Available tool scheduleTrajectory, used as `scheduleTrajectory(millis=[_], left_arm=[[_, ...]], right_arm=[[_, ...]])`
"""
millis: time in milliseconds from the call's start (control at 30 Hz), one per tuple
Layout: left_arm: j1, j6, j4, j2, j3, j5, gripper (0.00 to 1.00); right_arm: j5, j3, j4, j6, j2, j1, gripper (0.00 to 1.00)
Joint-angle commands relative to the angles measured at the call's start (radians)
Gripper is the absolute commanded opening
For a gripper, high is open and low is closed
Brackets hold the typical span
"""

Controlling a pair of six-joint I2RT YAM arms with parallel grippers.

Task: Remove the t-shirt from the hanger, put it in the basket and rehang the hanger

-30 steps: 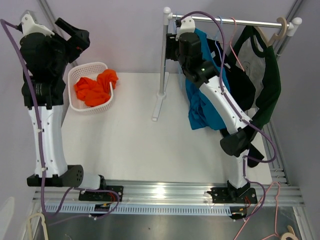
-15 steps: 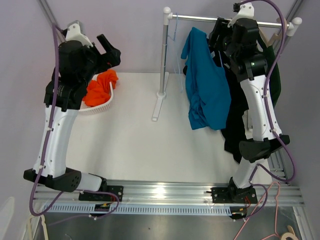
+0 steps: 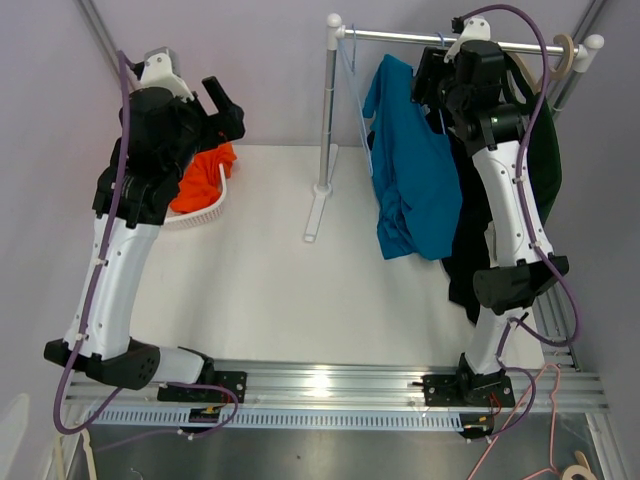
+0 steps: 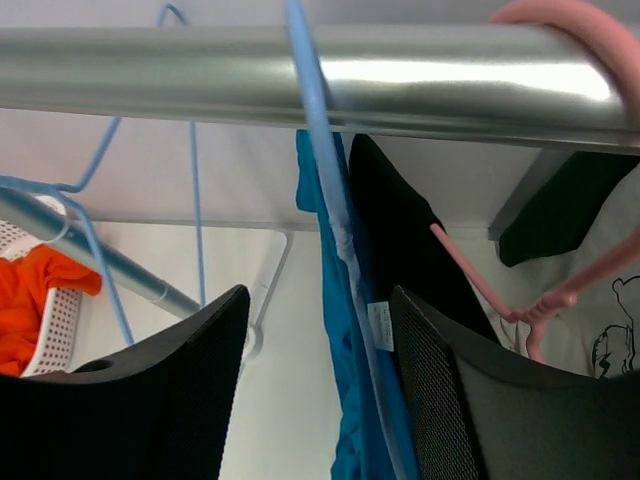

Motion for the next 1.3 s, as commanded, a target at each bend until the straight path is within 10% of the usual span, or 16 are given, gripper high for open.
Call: scheduleTrajectory(millis=[0, 133, 267, 833, 967, 1267], left_arm=[[-0.015, 0.038, 0.035, -0.031, -0.01, -0.021, 1.0], [-0.023, 0.052, 0.043, -0.034, -0.019, -0.036, 1.0], [-0.039, 0.077, 0.066, -0.028, -0.022, -0.038, 0.99], [-0.472, 0.364, 0.397, -0.175, -0.29, 0.015, 0.99], [-0.649, 0.425, 0.587, -0.221, -0.483, 0.04, 1.0], [-1.013, 0.623, 1.176, -0.4, -1.057, 0.009, 1.0]], right_arm=[[-0.011, 0.037, 0.042, -0.036, 0.012, -0.013, 0.63], [-0.061, 0.031, 0.073, -0.038, 0.025, -0.041, 0.6], [-0.047, 0.031, 0.141, -0.048, 0.045, -0.044, 0.0], [-0.008, 0.018, 0.21, -0.05, -0.115, 0.008, 0.0], [0.071, 0.013, 0.014, 0.121, -0.149, 0.017, 0.0], [0.773, -0.659, 0.205, 0.399, -0.621, 0.407, 0.0]])
